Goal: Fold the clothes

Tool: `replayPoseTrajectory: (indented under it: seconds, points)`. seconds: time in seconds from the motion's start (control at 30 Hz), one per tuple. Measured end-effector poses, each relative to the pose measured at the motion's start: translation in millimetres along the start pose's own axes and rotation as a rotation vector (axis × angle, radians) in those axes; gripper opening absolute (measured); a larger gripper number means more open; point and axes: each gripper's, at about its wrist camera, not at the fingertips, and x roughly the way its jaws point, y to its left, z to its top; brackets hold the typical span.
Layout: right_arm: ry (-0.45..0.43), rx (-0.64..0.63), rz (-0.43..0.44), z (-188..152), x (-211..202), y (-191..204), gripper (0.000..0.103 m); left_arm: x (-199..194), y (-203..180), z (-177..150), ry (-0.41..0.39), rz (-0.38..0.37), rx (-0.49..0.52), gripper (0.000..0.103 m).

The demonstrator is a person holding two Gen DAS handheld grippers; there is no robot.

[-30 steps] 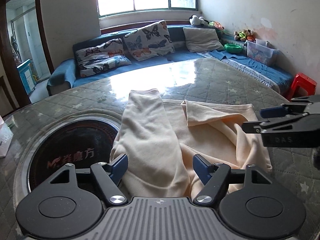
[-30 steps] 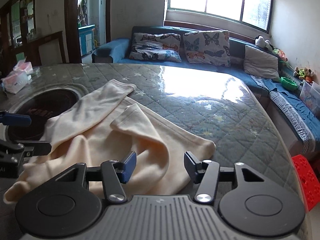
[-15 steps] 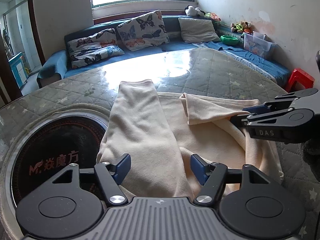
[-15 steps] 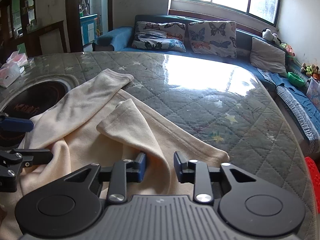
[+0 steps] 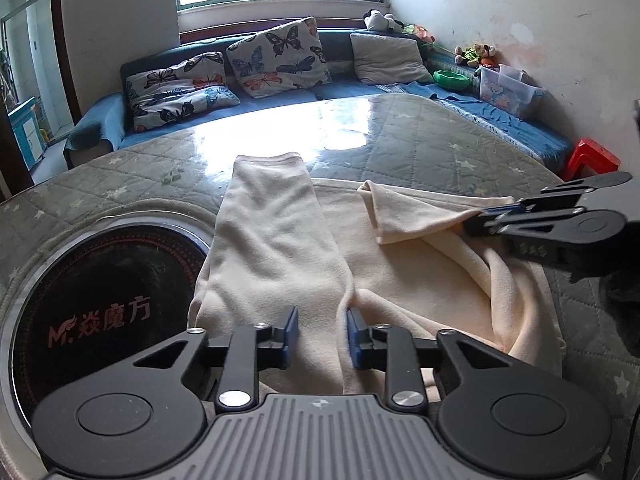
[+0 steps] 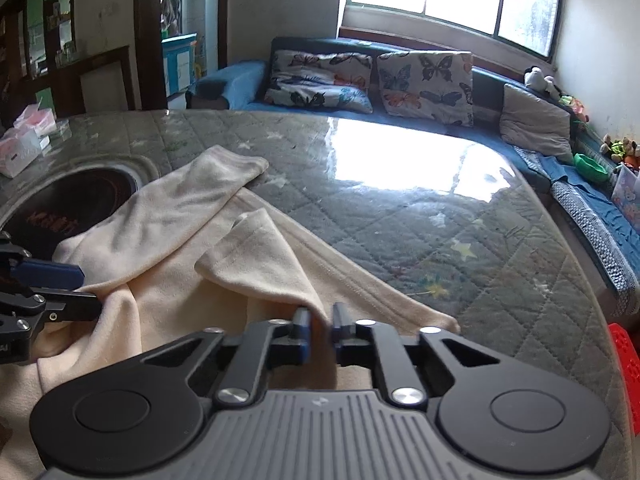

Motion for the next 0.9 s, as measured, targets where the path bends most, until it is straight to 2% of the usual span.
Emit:
replayPoseTrajectory:
  seconds: [0.23, 0.37, 0.47, 0.6, 0.77, 0.83, 0.9]
  points:
    - [-0.042, 0.028, -0.055, -7, -24, -14, 0.003, -5, 2, -2, -0.017, -0.001, -0.005, 0.009]
    - [-0.064, 0.056, -0.109, -20, -49, -27, 0.003, -13, 5, -3, -0.037, 0.006, -0.013, 0.006]
    - [-0.086, 0.064, -0.192, -37, -76, -37, 0.002, -22, 11, -6, -0.056, 0.014, -0.024, 0.005]
    - [-0.076, 0.095, -0.235, -57, -99, -50, 0.002, -35, 20, -9, -0.076, 0.037, -0.043, 0.003]
    - [-0.065, 0.123, -0.187, -62, -102, -56, 0.006, -52, 36, -17, -0.096, 0.066, -0.078, 0.003]
    - [-0.075, 0.125, -0.146, -55, -96, -51, 0.014, -56, 39, -19, -0.096, 0.073, -0.082, 0.003]
    - [-0.076, 0.118, -0.118, -47, -86, -45, 0.017, -58, 40, -19, -0.092, 0.080, -0.081, 0.004]
